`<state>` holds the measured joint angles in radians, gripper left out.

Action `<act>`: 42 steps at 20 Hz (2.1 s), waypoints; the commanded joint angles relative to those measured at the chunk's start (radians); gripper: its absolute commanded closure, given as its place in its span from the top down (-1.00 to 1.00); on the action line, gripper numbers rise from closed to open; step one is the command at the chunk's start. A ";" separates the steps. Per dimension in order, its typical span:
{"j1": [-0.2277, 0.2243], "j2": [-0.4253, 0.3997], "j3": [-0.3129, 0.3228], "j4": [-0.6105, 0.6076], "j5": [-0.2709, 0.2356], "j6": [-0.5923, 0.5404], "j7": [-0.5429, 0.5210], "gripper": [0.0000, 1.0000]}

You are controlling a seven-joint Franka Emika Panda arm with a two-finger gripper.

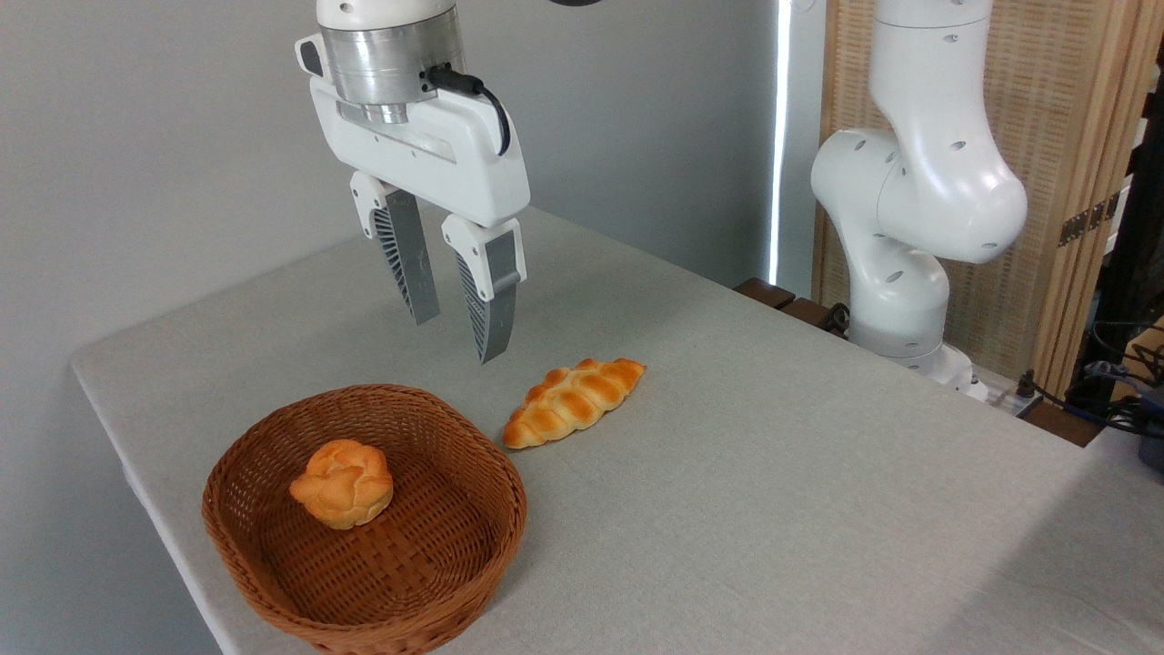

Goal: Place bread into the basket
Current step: 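Move the open gripper over the braided bread roll and lower it, then close the gripper fingers around the middle of the braided roll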

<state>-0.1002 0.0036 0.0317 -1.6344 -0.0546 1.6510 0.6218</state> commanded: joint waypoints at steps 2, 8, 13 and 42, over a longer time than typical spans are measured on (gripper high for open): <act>-0.001 -0.005 -0.003 0.004 0.013 -0.016 0.010 1.00; -0.001 -0.007 -0.001 0.002 0.013 -0.016 0.012 1.00; -0.003 -0.026 -0.001 -0.040 0.007 0.016 0.012 1.00; -0.134 -0.442 -0.001 -0.851 -0.110 0.478 0.108 1.00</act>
<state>-0.2248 -0.4188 0.0203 -2.4527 -0.1589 2.0978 0.6877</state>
